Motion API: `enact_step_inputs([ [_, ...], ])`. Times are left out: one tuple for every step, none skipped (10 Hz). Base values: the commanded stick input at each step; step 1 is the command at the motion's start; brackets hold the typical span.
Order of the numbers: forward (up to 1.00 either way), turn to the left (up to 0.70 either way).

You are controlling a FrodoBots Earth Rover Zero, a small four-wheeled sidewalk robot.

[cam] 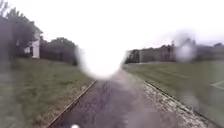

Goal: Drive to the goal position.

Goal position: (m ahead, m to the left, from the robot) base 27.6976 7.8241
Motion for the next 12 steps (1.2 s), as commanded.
enact_step_inputs([
  [0.7, 0.0],
  [0.7, 0.0],
  [0.7, 0.0],
  [0.7, 0.0],
  [0.7, 0.0],
  [0.7, 0.0],
  [0.7, 0.0],
  [0.7, 0.0],
  [0.7, 0.0],
  [0.7, 0.0],
  [0.7, 0.0],
  [0.7, 0.0],
])
